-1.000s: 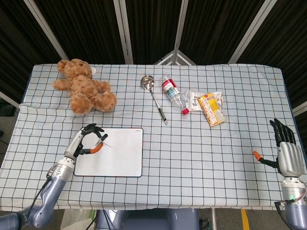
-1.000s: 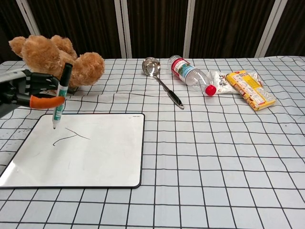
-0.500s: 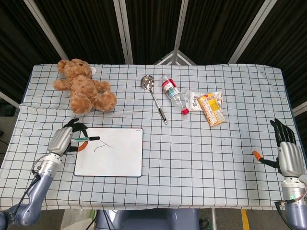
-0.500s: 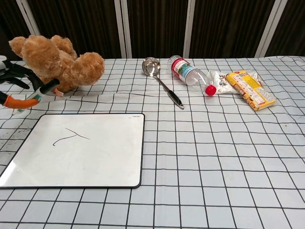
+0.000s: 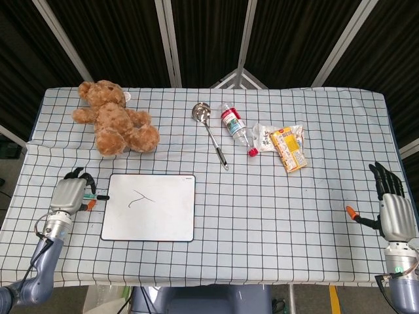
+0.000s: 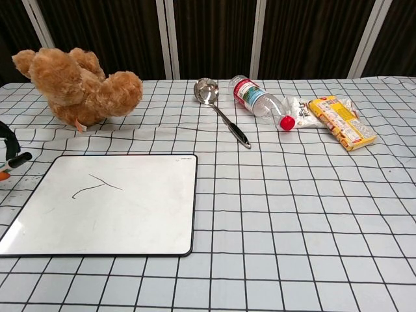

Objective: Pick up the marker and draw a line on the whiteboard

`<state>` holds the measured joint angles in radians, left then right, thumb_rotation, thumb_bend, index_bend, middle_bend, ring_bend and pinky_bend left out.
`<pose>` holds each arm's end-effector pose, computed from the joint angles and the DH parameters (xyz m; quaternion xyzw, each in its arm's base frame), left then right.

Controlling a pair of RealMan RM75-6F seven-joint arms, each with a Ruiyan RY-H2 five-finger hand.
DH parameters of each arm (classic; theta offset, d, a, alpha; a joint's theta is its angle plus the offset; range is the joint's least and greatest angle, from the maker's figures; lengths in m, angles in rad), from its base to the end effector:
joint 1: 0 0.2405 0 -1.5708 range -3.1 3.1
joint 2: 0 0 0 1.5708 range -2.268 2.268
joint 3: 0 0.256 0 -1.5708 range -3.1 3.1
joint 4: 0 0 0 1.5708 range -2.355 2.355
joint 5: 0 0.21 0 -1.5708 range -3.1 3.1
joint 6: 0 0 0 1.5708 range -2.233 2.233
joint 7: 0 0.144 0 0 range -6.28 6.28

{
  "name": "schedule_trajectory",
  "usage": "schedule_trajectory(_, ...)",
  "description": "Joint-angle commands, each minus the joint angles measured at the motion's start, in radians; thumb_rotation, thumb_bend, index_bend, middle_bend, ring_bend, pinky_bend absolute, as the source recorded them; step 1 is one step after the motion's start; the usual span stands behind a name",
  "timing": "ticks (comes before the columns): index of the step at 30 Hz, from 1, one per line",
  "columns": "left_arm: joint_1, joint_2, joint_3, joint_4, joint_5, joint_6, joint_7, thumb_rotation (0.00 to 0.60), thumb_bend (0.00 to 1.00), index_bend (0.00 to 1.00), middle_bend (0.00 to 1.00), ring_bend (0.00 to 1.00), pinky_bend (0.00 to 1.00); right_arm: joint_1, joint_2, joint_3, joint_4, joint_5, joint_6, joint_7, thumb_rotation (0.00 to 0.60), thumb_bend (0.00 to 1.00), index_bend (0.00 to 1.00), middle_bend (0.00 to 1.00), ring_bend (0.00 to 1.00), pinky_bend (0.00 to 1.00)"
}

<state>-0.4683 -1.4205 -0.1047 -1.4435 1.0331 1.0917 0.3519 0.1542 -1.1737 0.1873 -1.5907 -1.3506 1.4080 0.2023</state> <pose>-0.2861 0.2982 0.0437 -0.6568 -0.4330 -0.2672 0.5565 -0.3077 -0.2298 0.1616 0.4961 -0.4534 0.4787 0.5650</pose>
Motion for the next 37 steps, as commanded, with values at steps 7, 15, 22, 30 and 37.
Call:
schedule_trajectory(7, 0.007, -0.043, -0.011, 0.026, 0.019, 0.011, -0.056, 0.6, 0.26, 0.55, 0.08, 0.03, 0.11, 0.001, -0.001, -0.002, 0.0, -0.005, 0.001, -0.003, 0.6, 0.21, 0.0, 0.0, 0.0, 0.0)
schedule_trajectory(15, 0.009, -0.035, -0.013, -0.012, 0.044, -0.007, -0.112, 0.6, 0.14, 0.21, 0.0, 0.0, 0.0, 0.0, -0.001, -0.001, 0.001, -0.005, 0.002, -0.002, 0.6, 0.21, 0.0, 0.0, 0.0, 0.0)
schedule_trajectory(22, 0.017, 0.0, -0.016, -0.07, 0.066, -0.002, -0.138, 0.6, 0.13, 0.1, 0.0, 0.0, 0.0, 0.001, 0.002, 0.0, 0.0, -0.001, -0.002, 0.003, 0.6, 0.21, 0.0, 0.0, 0.0, 0.0)
schedule_trajectory(30, 0.062, 0.103, 0.018, -0.205, 0.161, 0.092, -0.118, 0.6, 0.09, 0.07, 0.0, 0.0, 0.0, -0.002, 0.007, -0.002, 0.002, -0.003, -0.003, 0.01, 0.6, 0.21, 0.0, 0.0, 0.0, 0.0)
schedule_trajectory(37, 0.166, 0.196, 0.072, -0.267, 0.239, 0.248, -0.106, 0.6, 0.05, 0.01, 0.0, 0.0, 0.0, -0.001, 0.007, -0.008, 0.008, -0.019, 0.004, -0.006, 0.6, 0.21, 0.0, 0.0, 0.0, 0.0)
